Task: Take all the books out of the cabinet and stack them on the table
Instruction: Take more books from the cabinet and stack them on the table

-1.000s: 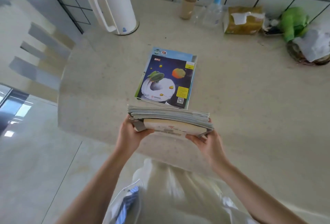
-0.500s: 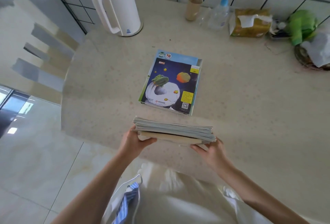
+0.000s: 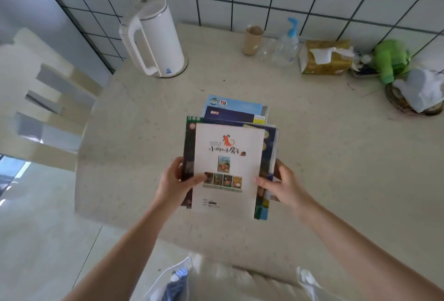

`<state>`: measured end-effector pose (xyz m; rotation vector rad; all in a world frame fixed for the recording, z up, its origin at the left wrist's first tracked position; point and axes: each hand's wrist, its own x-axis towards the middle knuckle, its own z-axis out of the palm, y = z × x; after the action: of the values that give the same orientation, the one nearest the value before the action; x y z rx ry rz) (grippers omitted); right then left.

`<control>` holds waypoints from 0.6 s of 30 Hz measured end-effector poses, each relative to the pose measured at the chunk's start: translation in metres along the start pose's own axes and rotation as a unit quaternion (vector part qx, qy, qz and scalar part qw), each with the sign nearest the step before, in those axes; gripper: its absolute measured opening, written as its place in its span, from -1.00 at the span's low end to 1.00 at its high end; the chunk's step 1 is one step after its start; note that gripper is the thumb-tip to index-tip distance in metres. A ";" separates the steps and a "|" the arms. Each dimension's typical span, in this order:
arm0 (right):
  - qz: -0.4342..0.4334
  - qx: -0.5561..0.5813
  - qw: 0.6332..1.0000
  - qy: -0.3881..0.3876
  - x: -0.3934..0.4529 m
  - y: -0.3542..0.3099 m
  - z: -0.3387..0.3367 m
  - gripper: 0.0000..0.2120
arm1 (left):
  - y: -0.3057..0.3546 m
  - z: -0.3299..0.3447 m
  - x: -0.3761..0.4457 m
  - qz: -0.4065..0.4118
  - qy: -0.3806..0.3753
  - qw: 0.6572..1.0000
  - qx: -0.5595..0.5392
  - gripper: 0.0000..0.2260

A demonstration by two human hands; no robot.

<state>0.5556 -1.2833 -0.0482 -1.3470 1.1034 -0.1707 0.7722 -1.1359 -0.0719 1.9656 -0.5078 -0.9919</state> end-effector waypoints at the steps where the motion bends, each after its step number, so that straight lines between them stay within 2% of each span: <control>1: 0.033 0.014 0.999 -0.003 0.009 -0.009 0.001 -0.70 | 0.008 -0.002 0.010 -0.009 -0.001 1.000 0.002 -0.76; 5: 0.153 0.052 0.987 0.008 0.047 -0.035 0.006 -0.71 | 0.032 -0.002 0.048 -0.059 -0.011 0.998 0.020 -0.84; 9: 0.215 0.051 0.975 0.027 0.072 -0.049 0.007 -0.79 | 0.043 0.004 0.076 -0.101 -0.023 0.994 0.022 -0.80; 15: 0.241 0.038 0.968 0.060 0.098 -0.051 0.010 -0.79 | 0.052 0.010 0.108 -0.084 -0.027 0.994 0.071 -0.86; 18: 0.242 0.028 0.968 0.064 0.102 -0.048 0.017 -0.72 | 0.046 0.014 0.115 -0.088 -0.039 0.989 0.109 -0.83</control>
<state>0.6439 -1.3542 -0.0655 -0.9911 1.4920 0.0711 0.8317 -1.2446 -0.0896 2.2034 -0.5099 -1.1683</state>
